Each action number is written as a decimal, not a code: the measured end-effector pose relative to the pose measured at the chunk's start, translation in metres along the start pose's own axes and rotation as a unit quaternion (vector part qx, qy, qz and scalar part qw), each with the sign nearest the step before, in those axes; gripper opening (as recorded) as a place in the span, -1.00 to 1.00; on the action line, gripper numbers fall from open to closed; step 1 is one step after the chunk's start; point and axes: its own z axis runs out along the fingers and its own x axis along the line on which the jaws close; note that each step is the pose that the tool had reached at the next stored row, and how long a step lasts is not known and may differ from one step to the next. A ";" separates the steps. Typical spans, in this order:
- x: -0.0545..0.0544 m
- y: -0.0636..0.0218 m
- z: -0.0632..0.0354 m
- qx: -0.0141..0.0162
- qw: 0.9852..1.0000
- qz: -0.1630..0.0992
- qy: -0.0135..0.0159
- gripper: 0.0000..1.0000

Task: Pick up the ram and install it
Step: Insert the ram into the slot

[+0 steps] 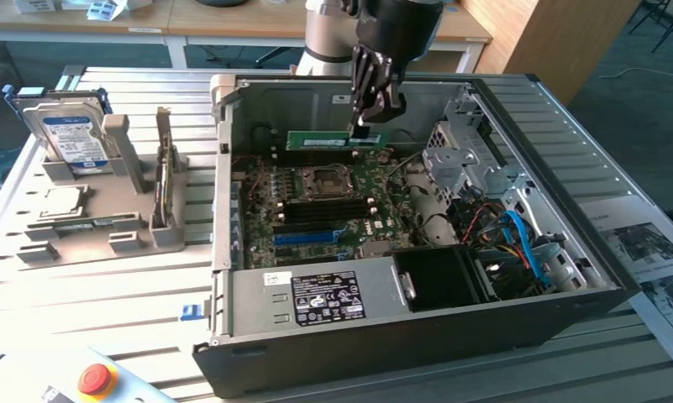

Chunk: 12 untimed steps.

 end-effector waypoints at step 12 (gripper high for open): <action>0.000 -0.0022 0.0192 0.000 1.000 0.000 0.000 -0.76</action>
